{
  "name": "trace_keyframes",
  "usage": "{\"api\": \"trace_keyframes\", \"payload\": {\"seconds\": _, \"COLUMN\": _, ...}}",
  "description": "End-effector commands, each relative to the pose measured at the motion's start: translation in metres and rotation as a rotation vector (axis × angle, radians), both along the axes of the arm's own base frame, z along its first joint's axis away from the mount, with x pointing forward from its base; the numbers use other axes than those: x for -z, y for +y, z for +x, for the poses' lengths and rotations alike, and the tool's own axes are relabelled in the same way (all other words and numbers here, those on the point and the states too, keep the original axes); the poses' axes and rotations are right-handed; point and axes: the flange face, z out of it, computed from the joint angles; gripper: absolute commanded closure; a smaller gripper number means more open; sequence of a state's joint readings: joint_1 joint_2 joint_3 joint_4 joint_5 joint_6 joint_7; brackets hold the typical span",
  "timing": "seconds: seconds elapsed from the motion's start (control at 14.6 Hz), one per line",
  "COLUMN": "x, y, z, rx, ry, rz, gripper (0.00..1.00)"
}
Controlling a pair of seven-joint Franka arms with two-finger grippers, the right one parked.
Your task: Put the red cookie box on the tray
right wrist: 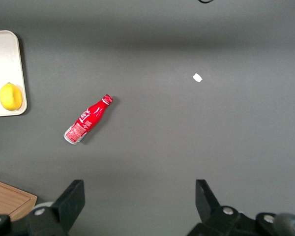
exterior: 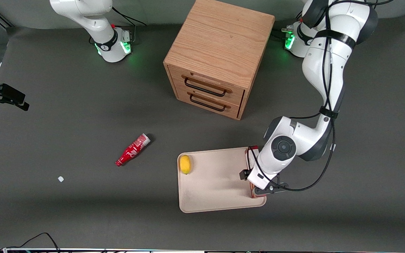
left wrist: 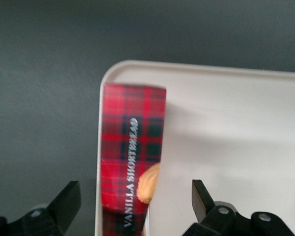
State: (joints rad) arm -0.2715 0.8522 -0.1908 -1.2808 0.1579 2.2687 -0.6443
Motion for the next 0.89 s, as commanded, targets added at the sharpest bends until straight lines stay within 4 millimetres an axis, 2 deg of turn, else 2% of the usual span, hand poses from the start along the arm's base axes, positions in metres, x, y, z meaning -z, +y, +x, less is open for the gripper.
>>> {"api": "trace_keyframes", "payload": {"seconds": 0.0, "x": -0.057, "y": 0.025, "z": -0.004, "rx": -0.036, "ry": -0.048, "rz": 0.002, "gripper": 0.0}}
{"api": "trace_keyframes", "payload": {"seconds": 0.27, "x": -0.144, "y": 0.057, "z": -0.034, "rx": -0.059, "ry": -0.072, "rz": -0.032, "gripper": 0.0}}
{"api": "trace_keyframes", "payload": {"seconds": 0.41, "x": -0.188, "y": 0.079, "z": -0.055, "rx": -0.08, "ry": -0.04, "rz": -0.046, "gripper": 0.0}}
{"api": "trace_keyframes", "payload": {"seconds": 0.62, "x": -0.24, "y": 0.129, "z": -0.088, "rx": -0.021, "ry": 0.069, "rz": 0.035, "gripper": 0.0}}
{"api": "trace_keyframes", "payload": {"seconds": 0.82, "x": -0.28, "y": 0.193, "z": -0.12, "rx": 0.047, "ry": 0.14, "rz": 0.033, "gripper": 0.0}}
